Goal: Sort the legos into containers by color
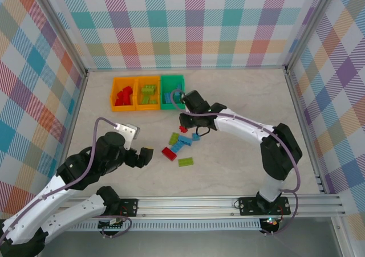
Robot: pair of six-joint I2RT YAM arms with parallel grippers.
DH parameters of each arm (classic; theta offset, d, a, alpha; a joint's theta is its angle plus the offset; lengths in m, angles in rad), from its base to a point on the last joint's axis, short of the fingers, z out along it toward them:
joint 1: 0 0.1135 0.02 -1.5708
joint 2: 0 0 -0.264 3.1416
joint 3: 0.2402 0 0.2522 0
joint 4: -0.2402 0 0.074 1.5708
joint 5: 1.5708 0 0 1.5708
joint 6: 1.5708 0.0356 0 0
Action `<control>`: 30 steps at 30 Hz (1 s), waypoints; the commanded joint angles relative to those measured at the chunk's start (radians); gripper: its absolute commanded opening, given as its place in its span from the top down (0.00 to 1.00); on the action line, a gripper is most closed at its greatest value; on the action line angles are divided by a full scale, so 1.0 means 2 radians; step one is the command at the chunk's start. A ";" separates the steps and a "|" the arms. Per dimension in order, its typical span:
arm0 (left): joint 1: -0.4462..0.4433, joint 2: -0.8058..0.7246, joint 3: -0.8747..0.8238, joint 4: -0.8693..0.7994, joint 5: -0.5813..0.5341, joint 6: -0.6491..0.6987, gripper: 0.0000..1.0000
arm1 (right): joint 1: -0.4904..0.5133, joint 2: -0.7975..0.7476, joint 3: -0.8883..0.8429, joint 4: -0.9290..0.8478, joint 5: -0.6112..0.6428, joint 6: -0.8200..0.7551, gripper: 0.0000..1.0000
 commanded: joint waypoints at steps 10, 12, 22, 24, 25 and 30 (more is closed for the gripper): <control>-0.005 -0.005 -0.008 -0.002 -0.028 -0.002 0.00 | 0.001 0.210 0.280 0.092 -0.035 -0.115 0.88; -0.005 -0.008 -0.007 -0.002 -0.029 -0.003 0.00 | 0.000 0.253 0.331 0.089 -0.042 -0.127 0.88; -0.005 -0.017 -0.011 0.002 -0.025 -0.002 0.00 | -0.005 0.391 0.533 -0.005 -0.042 -0.172 0.65; -0.005 -0.016 -0.012 0.002 -0.026 -0.002 0.00 | -0.005 0.384 0.527 -0.008 -0.043 -0.170 0.64; -0.005 -0.015 -0.012 0.002 -0.026 -0.002 0.00 | -0.005 0.378 0.521 -0.007 -0.045 -0.170 0.64; -0.005 -0.014 -0.012 0.002 -0.025 -0.002 0.00 | -0.005 0.338 0.481 0.001 -0.049 -0.170 0.63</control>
